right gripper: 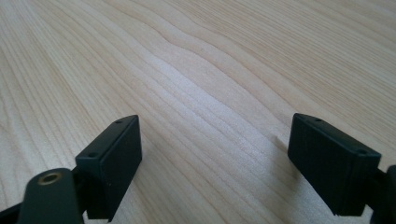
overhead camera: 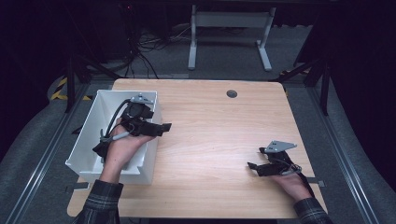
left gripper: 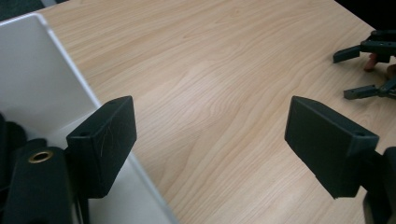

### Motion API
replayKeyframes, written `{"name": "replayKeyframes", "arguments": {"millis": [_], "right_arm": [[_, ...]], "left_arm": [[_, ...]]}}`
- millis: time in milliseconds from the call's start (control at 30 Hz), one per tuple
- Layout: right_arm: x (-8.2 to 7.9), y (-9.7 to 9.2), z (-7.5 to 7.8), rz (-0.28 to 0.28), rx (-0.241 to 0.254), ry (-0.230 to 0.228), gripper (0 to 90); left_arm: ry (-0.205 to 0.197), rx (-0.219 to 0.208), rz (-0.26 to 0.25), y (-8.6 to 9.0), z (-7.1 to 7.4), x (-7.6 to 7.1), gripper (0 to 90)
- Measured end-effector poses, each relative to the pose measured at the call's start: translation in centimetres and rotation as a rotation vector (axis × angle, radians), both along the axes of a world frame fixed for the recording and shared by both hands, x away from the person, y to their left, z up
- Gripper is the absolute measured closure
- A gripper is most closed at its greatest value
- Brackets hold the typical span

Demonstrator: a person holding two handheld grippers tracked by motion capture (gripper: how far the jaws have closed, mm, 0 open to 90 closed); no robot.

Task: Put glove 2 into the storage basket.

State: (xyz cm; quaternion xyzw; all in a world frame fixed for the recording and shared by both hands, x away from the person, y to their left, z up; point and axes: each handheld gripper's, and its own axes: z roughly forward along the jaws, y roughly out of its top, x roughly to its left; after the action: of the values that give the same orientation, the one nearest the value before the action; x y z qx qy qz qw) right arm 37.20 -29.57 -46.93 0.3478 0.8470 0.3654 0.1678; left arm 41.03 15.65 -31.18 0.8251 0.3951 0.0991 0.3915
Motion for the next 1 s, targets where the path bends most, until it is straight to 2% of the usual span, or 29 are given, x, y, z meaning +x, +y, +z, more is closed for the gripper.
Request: {"name": "replayKeyframes", "arguments": {"millis": [533, 600, 1000], "right_arm": [[0.0, 0.0, 0.0, 0.001, -0.001, 0.000, 17.9], [0.0, 0.0, 0.0, 0.002, -0.001, 0.000, 17.8], [0.0, 0.0, 0.0, 0.004, -0.002, 0.000, 17.5]], "left_arm": [[-0.015, -0.017, -0.099, -5.2, -0.5, -0.9, 17.4], [-0.012, -0.025, -0.108, -5.8, -0.7, -1.1, 17.4], [-0.007, 0.000, -0.160, -9.0, -2.8, -2.1, 17.3]]}}
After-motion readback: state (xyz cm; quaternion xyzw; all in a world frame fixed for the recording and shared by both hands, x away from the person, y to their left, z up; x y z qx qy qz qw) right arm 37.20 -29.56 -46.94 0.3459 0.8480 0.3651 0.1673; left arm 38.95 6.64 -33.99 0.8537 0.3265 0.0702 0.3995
